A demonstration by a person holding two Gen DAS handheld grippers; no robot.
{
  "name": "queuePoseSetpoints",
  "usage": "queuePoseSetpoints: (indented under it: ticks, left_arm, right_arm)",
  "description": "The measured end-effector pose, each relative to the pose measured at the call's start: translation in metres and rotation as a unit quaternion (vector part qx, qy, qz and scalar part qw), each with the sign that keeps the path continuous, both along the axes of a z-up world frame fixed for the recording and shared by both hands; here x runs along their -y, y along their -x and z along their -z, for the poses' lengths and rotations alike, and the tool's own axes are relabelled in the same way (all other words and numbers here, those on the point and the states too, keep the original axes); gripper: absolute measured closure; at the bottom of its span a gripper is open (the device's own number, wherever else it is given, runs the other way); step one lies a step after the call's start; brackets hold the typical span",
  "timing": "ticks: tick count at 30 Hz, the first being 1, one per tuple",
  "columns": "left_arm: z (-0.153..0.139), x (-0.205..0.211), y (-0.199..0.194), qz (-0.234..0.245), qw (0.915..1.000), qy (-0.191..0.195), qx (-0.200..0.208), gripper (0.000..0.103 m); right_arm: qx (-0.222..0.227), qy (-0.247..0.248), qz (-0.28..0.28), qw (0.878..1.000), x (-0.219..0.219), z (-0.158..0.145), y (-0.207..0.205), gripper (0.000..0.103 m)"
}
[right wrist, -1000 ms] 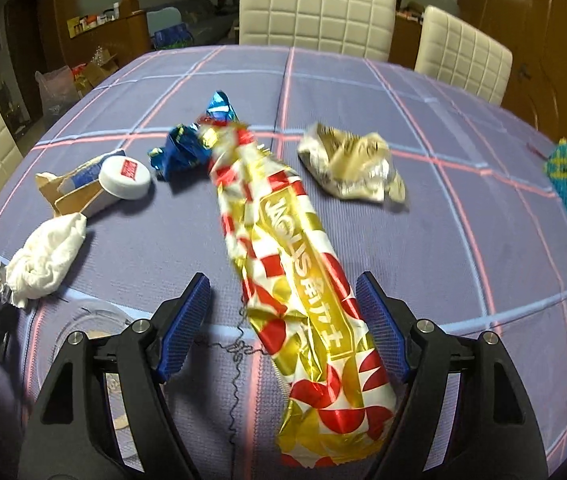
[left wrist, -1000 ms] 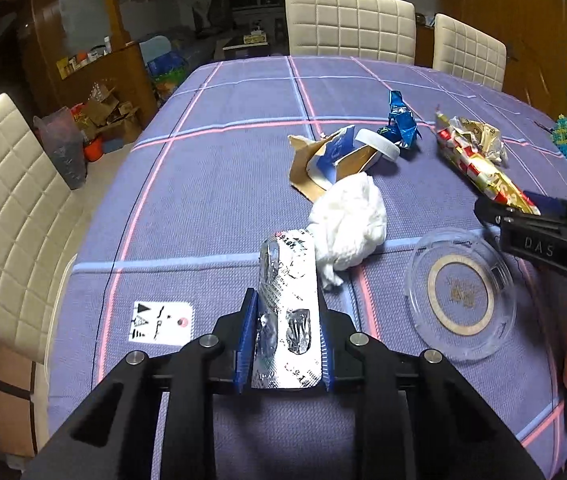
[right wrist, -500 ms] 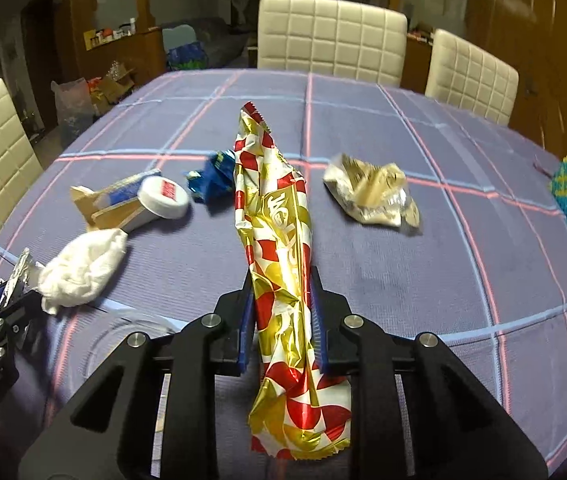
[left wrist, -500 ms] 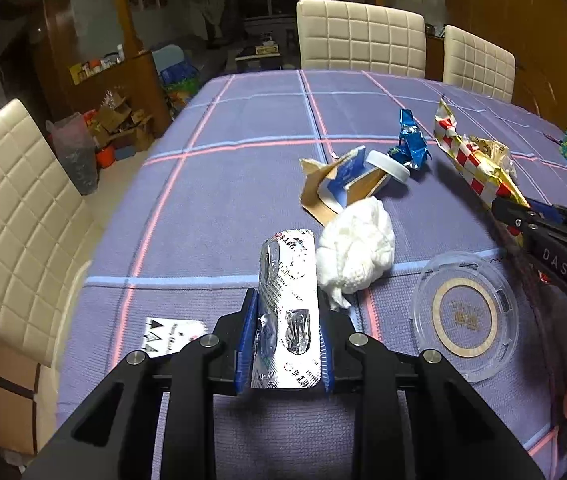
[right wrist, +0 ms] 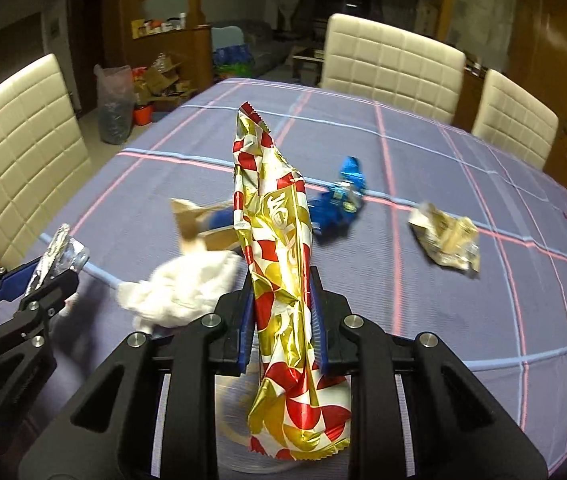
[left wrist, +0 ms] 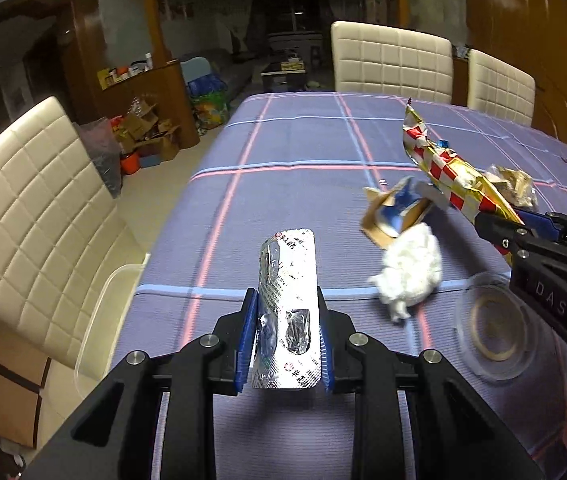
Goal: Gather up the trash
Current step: 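Grasp the blister pack with the left gripper while the right gripper grasps the red-gold wrapper, then carry the blister pack and red-gold wrapper over the bin and open both grippers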
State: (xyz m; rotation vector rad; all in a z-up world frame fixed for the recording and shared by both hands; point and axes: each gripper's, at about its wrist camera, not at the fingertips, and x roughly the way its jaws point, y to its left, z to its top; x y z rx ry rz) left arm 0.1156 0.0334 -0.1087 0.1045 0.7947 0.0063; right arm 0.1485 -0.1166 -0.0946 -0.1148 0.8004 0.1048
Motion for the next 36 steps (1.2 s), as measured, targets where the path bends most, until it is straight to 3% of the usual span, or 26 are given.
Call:
queuePoseSetpoints:
  ticks: [19, 36]
  left_arm:
    - [0.000, -0.084, 0.007, -0.080, 0.9964, 0.023, 0.010, 0.077]
    - [-0.005, -0.142, 0.016, -0.141, 0.9895, 0.007, 0.030, 0.077]
  right_arm:
    - [0.015, 0.034, -0.088, 0.995, -0.099, -0.010, 0.002, 0.078]
    - [0.020, 0.058, -0.153, 0.986, -0.180, -0.015, -0.001, 0.078]
